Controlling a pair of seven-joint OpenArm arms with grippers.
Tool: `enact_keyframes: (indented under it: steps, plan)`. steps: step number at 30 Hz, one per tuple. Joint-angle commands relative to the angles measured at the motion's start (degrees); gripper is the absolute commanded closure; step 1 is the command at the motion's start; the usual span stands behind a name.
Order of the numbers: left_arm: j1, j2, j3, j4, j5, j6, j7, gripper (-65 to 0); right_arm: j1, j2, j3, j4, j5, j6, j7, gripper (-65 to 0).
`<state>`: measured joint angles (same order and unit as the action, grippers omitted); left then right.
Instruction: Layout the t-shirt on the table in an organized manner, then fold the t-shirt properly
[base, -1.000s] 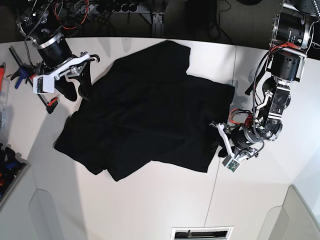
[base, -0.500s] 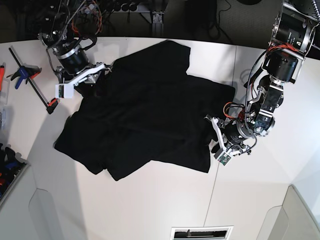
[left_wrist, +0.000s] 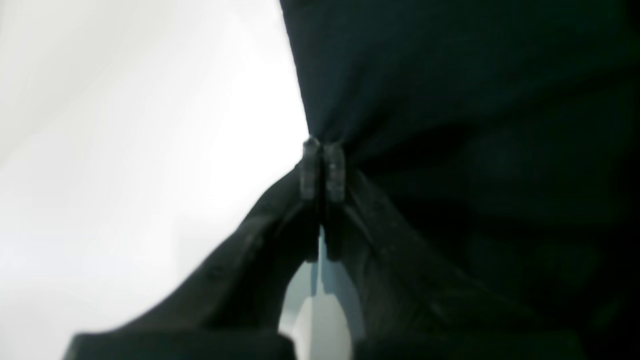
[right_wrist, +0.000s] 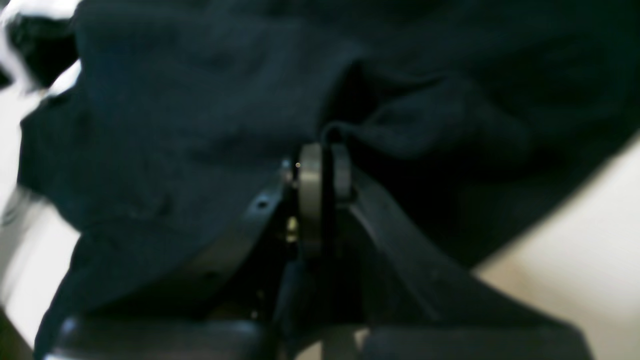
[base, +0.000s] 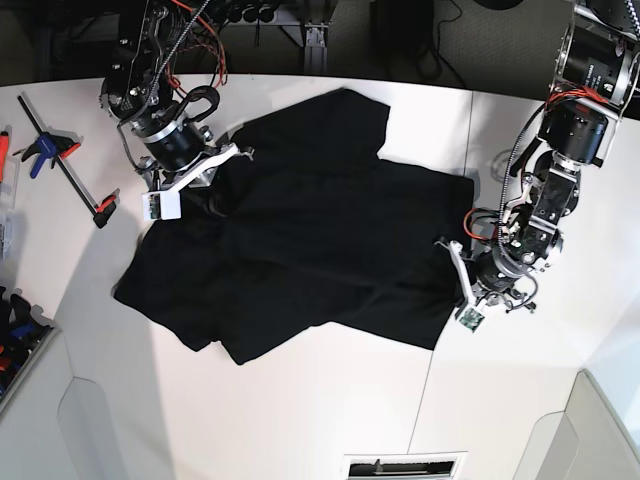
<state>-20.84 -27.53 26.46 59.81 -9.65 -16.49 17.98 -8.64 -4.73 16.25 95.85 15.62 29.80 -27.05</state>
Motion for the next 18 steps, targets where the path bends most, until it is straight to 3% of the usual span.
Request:
enact_keyframes:
  steps: [1,3,8,13,16,18]
  plan:
    - [-0.9,-1.8,-0.4,0.1,0.7,0.7,2.2,0.0,0.9,0.2,0.8,2.2,1.5,0.4,1.5,0.0]
    - [-0.9,-4.0,-0.4,0.0,0.7,1.2,3.8,0.0,0.8,0.2,2.4,4.5,2.3,0.4,1.3,0.0]
    - [-0.9,-10.0,-0.4,-0.7,0.7,6.4,4.6,0.0,0.8,0.2,7.0,11.3,5.9,0.5,-2.2,0.0]
    - [-0.5,-14.8,-2.1,-0.7,0.2,9.1,9.8,0.0,0.3,0.3,10.1,15.3,7.8,0.5,-6.6,0.0]
    - [1.3,-16.5,-5.5,0.0,-3.2,7.4,13.6,0.0,0.2,0.3,11.0,15.7,7.8,0.4,-9.1,0.0]
    - [3.6,-17.2,-9.1,0.9,-9.0,3.4,15.8,0.0,0.0,0.3,11.7,15.7,7.8,0.4,-9.7,-0.3]
